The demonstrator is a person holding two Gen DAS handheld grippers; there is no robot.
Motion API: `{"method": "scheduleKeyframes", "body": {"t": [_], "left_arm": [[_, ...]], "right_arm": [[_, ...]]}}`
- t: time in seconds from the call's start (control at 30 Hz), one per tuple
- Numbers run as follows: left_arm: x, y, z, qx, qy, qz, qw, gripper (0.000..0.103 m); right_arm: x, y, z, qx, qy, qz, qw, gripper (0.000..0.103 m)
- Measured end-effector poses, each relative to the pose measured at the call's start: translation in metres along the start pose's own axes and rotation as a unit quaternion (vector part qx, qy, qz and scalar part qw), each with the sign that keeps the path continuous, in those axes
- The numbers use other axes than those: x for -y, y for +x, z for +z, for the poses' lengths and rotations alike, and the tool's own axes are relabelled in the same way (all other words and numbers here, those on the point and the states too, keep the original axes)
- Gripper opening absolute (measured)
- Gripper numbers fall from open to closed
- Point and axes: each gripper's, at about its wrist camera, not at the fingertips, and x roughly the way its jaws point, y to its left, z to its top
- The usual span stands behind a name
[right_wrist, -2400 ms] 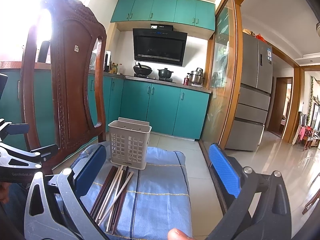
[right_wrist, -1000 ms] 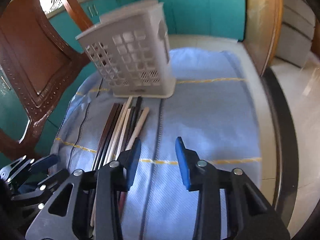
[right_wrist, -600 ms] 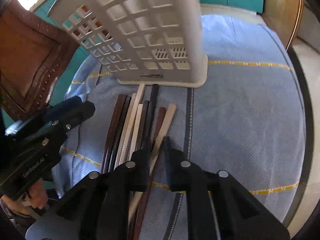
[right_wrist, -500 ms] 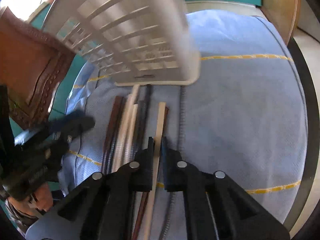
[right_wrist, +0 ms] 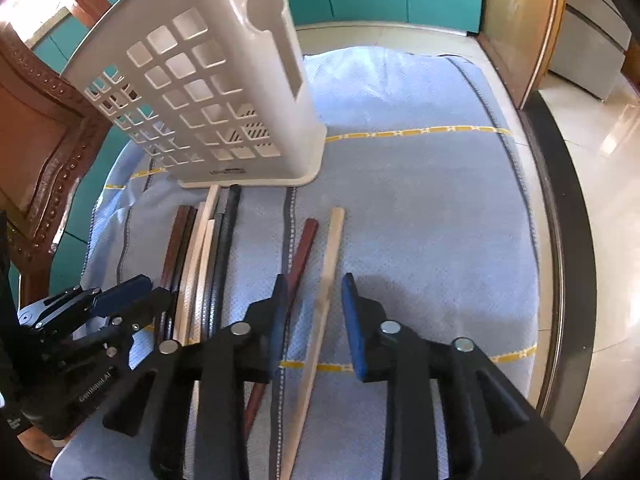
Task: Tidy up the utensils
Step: 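Move both grippers down toward the chopsticks in front of the white caddy, then align left gripper over a dark brown chopstick while right gripper aligns over a light wood chopstick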
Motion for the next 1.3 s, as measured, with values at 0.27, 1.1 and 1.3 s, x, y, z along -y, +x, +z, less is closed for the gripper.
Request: {"method": "scheduleKeyframes", "body": {"t": [0.27, 1.1, 1.3], "left_arm": [[-0.029, 0.005, 0.012, 0.002, -0.032, 0.018, 0.9993, 0.021], [-0.002, -0.017, 0.008, 0.043, 0.002, 0.037, 0.9984, 0.013], [-0.001, -0.035, 0.001, 0.059, 0.01, 0.042, 0.9973, 0.013]], "right_arm": [[0.018, 0.004, -0.005, 0.008, 0.01, -0.009, 1.0, 0.037], [0.012, -0.001, -0.014, 0.007, -0.007, -0.003, 1.0, 0.037], [0.015, -0.001, -0.013, 0.008, 0.0, -0.006, 1.0, 0.037]]}}
